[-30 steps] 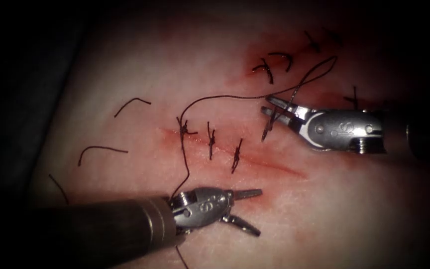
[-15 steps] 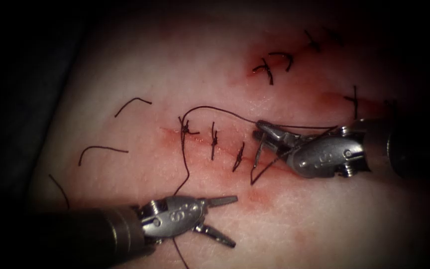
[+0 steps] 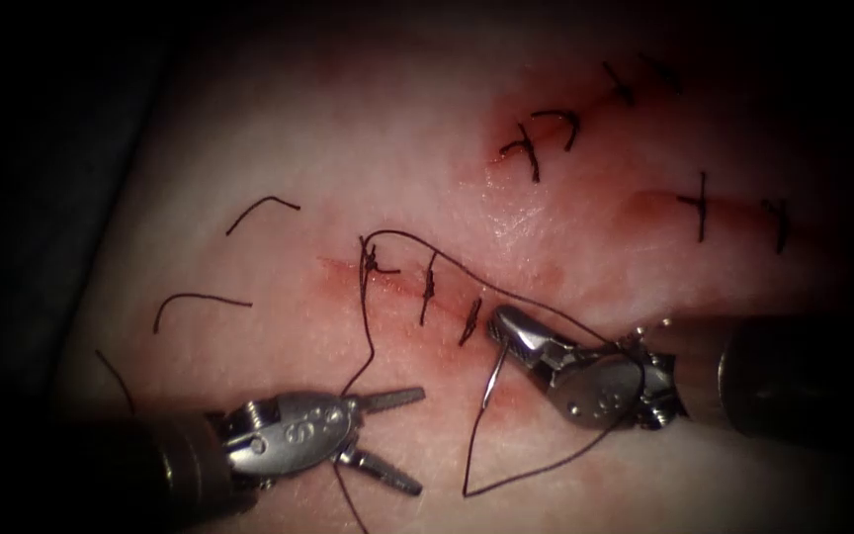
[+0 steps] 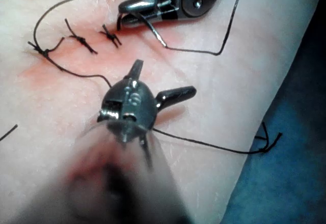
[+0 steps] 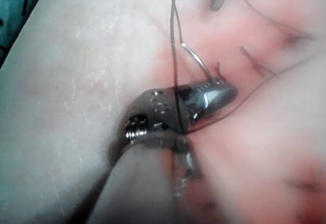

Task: Wound Closure
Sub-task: Throw the needle through the top of the cut.

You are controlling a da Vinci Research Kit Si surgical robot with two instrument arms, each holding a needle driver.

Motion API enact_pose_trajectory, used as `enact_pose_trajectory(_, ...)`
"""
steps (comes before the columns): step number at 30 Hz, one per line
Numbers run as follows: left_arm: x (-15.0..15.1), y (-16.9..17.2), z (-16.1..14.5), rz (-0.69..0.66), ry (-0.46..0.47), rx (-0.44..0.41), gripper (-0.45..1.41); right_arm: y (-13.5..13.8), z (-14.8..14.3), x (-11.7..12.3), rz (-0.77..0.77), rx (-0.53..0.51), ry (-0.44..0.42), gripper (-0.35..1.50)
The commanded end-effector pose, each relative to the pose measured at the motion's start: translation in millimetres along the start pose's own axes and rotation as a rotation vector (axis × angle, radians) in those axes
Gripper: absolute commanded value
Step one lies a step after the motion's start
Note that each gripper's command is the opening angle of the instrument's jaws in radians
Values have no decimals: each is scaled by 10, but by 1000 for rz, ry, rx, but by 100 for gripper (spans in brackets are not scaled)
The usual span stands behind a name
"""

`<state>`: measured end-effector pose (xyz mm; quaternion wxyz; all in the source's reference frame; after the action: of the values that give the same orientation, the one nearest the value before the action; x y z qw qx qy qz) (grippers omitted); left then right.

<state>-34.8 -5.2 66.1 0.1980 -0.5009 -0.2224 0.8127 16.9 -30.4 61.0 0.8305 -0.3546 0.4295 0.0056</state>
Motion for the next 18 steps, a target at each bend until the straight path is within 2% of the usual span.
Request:
enact_pose_trajectory(1, -4, 0, 9, -1, -1, -1, 58, -11, 6, -2, 1, -2, -4, -35)
enact_pose_trajectory(8, -4, 0, 9, -3, -2, 3, 58, -19, 9, -12, 34, 5, -31, -35)
enact_pose_trajectory(18, -4, 0, 10, -6, -4, 9, 56, -43, 14, -49, 120, 78, -122, -35)
